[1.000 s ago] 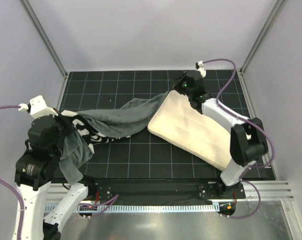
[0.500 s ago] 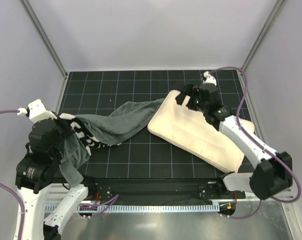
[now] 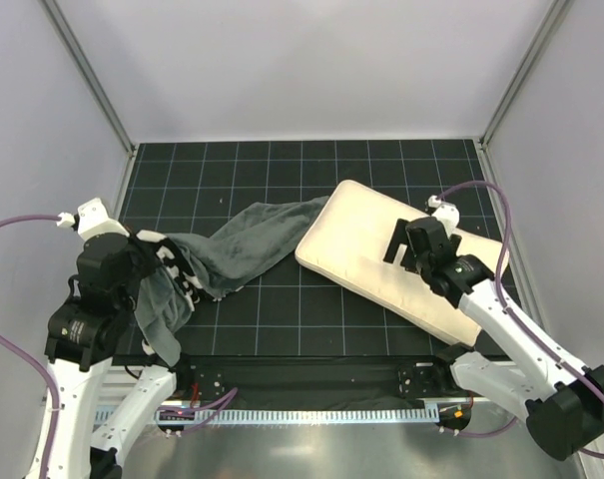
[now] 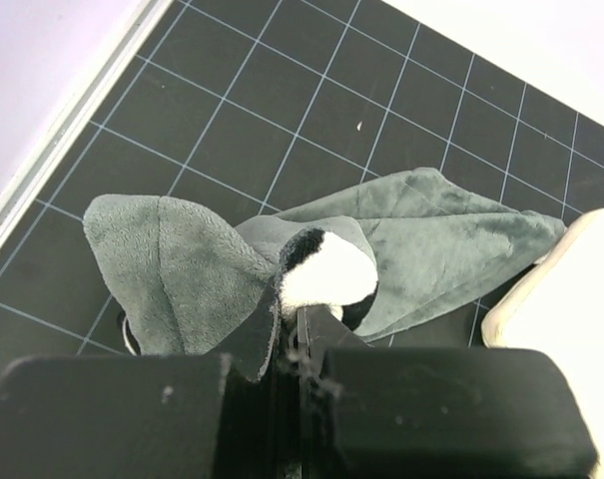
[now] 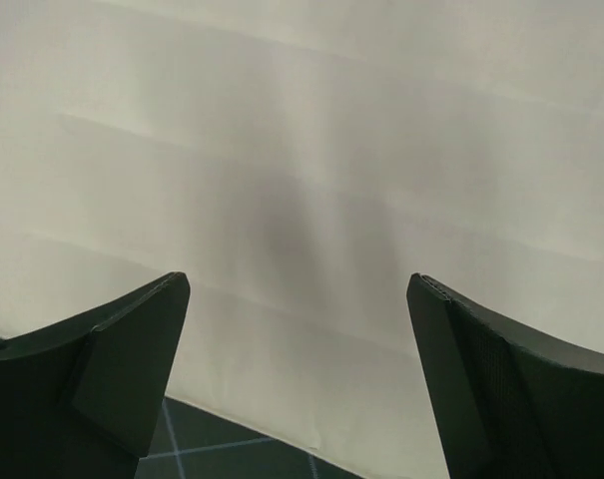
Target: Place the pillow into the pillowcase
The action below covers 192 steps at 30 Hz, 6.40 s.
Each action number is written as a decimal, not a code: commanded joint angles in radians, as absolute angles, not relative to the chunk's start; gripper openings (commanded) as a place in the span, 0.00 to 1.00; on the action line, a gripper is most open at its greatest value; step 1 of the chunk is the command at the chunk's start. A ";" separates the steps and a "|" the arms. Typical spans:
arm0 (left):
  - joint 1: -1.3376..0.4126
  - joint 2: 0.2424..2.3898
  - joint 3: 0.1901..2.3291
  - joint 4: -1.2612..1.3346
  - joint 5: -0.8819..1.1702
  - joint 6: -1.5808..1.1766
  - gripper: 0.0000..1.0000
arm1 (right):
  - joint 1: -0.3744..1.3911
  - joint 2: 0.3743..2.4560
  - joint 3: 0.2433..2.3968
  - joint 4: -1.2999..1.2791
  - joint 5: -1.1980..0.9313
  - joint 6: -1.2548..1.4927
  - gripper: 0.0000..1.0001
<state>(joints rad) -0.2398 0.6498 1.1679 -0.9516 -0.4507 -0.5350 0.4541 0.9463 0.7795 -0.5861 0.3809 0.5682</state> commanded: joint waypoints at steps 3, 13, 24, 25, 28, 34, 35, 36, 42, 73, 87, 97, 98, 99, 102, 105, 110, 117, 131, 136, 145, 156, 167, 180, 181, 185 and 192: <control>-0.236 0.637 1.164 -0.885 -0.445 -0.534 0.00 | 0.437 1.034 0.761 -0.632 0.475 0.627 1.00; -0.235 0.632 1.150 -0.874 -0.451 -0.512 0.00 | 0.440 1.417 0.861 -0.462 0.469 0.601 1.00; -0.235 0.630 1.149 -0.867 -0.451 -0.477 0.00 | 0.439 2.118 1.896 -0.677 0.514 0.506 1.00; -0.235 0.632 1.150 -0.870 -0.453 -0.476 0.00 | 0.434 2.147 1.989 -0.714 0.525 0.482 1.00; -0.236 0.630 1.146 -0.874 -0.459 -0.472 0.00 | 0.426 2.220 2.293 -0.831 0.535 0.440 1.00; -0.235 0.621 1.141 -0.871 -0.423 -0.508 0.00 | 0.469 1.886 1.945 -0.599 0.211 0.376 1.00; -0.236 0.621 1.144 -0.870 -0.411 -0.511 0.01 | 0.483 1.825 1.859 -0.547 0.154 0.376 1.00; -0.235 0.621 1.146 -0.873 -0.407 -0.514 0.01 | 0.511 1.778 1.697 -0.435 0.102 0.385 1.00; -0.236 0.617 1.193 -0.900 -0.397 -0.531 0.01 | 0.629 1.631 1.376 -0.201 -0.068 0.583 1.00; -0.235 0.500 1.298 -0.994 -0.474 -0.477 0.06 | 0.756 2.238 1.586 0.161 0.318 1.126 0.44; -0.235 0.528 1.365 -1.023 -0.525 -0.457 0.00 | 0.775 1.823 1.378 0.287 0.321 0.922 0.04; -0.236 0.523 1.529 -1.066 -0.548 -0.457 0.01 | 0.885 1.214 1.132 0.021 0.552 0.707 0.04; -0.235 0.525 1.537 -1.072 -0.545 -0.463 0.00 | 0.888 1.118 1.118 -0.026 0.569 0.704 0.04; -0.236 0.534 1.537 -1.074 -0.540 -0.466 0.00 | 0.890 1.074 1.105 -0.064 0.583 0.703 0.04; -0.235 0.548 1.528 -1.080 -0.493 -0.495 0.00 | 0.890 0.894 1.051 -0.216 0.641 0.706 0.04; -0.236 0.560 1.506 -1.081 -0.421 -0.521 0.00 | 0.891 0.726 1.014 -0.371 0.681 0.709 0.04; -0.235 0.551 1.409 -1.014 -0.310 -0.552 0.00 | 0.891 0.611 1.083 -0.627 0.799 0.660 0.04; -0.236 0.626 1.298 -0.951 -0.143 -0.592 0.00 | 0.891 0.607 1.111 -0.747 0.847 0.657 0.04; -0.236 0.660 1.273 -0.954 -0.080 -0.535 0.78 | 0.890 0.539 1.114 -0.773 0.824 0.647 0.69; -0.236 0.690 1.256 -0.960 -0.075 -0.529 0.91 | 0.891 0.535 1.094 -0.764 0.847 0.620 0.88; -0.236 0.825 1.134 -0.942 0.095 -0.580 1.00 | 0.836 0.846 1.129 -0.790 0.699 0.574 1.00; -0.248 0.838 0.908 -0.750 0.121 -0.698 1.00 | 0.614 1.326 1.109 -0.813 0.595 0.555 1.00; -0.264 0.876 0.810 -0.641 0.121 -0.727 1.00 | 0.036 1.281 0.847 -0.450 0.299 0.627 1.00; -0.265 0.810 0.834 -0.649 0.034 -0.713 1.00 | 0.182 1.825 1.181 0.023 -0.285 0.700 1.00; -0.267 0.813 0.844 -0.652 0.031 -0.710 1.00 | 0.214 1.860 1.236 0.009 -0.305 0.684 1.00; -0.267 0.850 0.865 -0.666 0.029 -0.692 1.00 | 0.354 1.950 1.497 -0.168 -0.388 0.595 1.00; -0.265 0.851 0.861 -0.664 0.034 -0.699 1.00 | 0.345 1.671 1.306 -0.305 -0.131 0.482 1.00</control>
<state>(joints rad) -0.2623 0.8635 0.8280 -0.6865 0.0448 -0.7059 0.4046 1.8290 1.3422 -0.3096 -0.2939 0.5686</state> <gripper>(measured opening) 0.996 0.995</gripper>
